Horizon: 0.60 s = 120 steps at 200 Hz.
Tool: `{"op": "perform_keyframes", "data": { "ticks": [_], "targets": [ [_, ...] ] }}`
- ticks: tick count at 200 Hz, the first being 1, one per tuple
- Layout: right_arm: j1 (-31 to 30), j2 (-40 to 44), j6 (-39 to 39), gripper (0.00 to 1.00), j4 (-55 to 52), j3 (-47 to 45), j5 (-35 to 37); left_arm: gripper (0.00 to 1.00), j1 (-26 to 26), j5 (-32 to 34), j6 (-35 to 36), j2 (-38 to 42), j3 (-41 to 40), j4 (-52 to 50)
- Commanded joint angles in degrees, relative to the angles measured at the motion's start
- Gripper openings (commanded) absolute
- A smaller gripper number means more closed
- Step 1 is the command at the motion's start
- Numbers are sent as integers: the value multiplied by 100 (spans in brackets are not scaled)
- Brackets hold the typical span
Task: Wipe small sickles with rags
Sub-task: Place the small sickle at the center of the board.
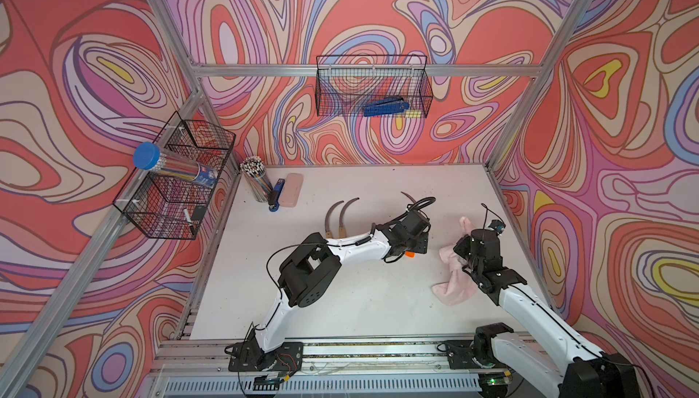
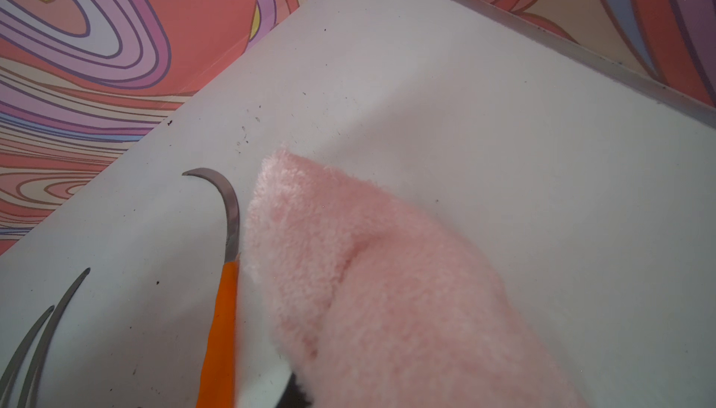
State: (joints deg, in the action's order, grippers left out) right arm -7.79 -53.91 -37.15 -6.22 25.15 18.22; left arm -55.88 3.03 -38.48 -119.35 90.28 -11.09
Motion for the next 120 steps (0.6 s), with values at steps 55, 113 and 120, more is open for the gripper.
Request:
{"op": "perform_keyframes", "data": {
  "ticks": [55, 113, 120],
  "targets": [
    [14, -111, 58, 0, 279, -78, -74, 66, 10, 1549, 421, 3967, -3188, 406],
    [14, -217, 67, 0, 336, -61, -165, 66, 199, 2180, 309, 5338, -4539, -222],
    [10, -200, 78, 0, 349, -75, -167, 66, 285, 2083, 295, 5324, -4584, -228]
  ]
}}
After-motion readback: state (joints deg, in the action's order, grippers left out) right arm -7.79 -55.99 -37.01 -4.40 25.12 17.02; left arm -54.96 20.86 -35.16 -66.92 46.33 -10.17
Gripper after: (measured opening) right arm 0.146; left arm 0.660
